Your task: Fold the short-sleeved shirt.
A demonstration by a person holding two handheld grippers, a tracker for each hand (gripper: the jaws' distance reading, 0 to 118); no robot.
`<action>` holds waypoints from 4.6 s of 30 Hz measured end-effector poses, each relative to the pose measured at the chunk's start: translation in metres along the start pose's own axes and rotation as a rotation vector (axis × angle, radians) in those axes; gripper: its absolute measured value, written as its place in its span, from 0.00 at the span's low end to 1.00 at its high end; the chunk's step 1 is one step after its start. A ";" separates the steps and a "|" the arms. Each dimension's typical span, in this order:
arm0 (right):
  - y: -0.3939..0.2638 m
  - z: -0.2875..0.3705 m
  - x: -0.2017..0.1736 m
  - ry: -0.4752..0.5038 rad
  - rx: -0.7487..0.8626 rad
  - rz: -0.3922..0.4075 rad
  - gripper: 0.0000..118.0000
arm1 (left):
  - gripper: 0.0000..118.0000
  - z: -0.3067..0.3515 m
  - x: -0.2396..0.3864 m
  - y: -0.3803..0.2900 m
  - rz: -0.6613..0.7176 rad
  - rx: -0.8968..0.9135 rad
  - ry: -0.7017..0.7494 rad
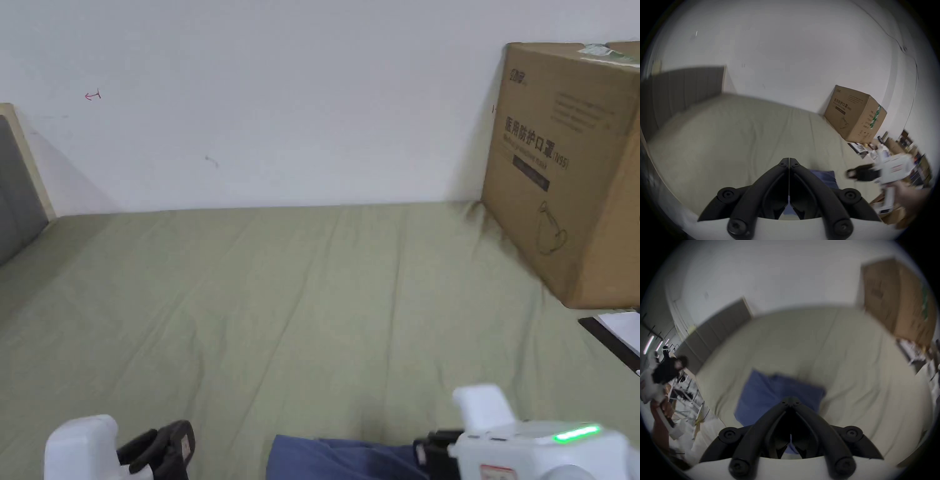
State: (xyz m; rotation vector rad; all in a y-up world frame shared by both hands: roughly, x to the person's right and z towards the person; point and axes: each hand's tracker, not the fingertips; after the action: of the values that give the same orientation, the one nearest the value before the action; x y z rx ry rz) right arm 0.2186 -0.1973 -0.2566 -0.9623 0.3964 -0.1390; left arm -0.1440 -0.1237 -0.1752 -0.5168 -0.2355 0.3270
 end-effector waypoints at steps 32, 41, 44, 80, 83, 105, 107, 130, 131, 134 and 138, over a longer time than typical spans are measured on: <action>-0.037 -0.065 0.030 -0.003 -0.115 -0.232 0.00 | 0.16 -0.250 -0.054 -0.085 0.414 -0.754 -0.502; -0.039 -0.019 -0.016 -0.002 0.030 -0.101 0.00 | 0.16 -0.156 -0.140 0.017 0.174 -0.661 -0.371; -0.039 -0.016 -0.032 0.011 0.034 -0.102 0.00 | 0.16 -0.128 -0.215 0.058 0.107 -0.671 -0.147; -0.016 0.131 -0.076 0.053 0.467 -0.039 0.00 | 0.00 0.026 0.012 0.003 -0.059 0.141 -0.006; -0.022 0.184 -0.089 -0.075 0.724 0.065 0.00 | 0.00 0.051 0.054 0.016 -0.166 0.329 0.098; -0.070 0.216 -0.061 -0.450 1.059 0.117 0.00 | 0.00 0.076 0.111 0.008 -0.360 0.604 0.265; -0.070 0.216 -0.061 -0.466 1.053 0.130 0.00 | 0.00 0.076 0.113 0.008 -0.369 0.599 0.255; -0.064 0.217 -0.074 -0.506 1.078 0.176 1.00 | 1.00 0.076 0.105 0.008 -0.351 0.561 0.189; -0.063 0.217 -0.075 -0.501 1.078 0.176 1.00 | 1.00 0.076 0.105 0.009 -0.350 0.558 0.186; -0.063 0.214 -0.077 -0.492 1.068 0.177 1.00 | 1.00 0.076 0.102 0.012 -0.345 0.547 0.165; -0.060 0.209 -0.079 -0.488 1.044 0.183 1.00 | 1.00 0.074 0.103 0.016 -0.349 0.523 0.154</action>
State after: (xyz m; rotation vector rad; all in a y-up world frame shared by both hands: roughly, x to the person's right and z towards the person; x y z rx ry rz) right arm 0.2310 -0.0482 -0.0808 0.0886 -0.0688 0.0638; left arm -0.0749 -0.0407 -0.1066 0.0201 -0.0801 0.0011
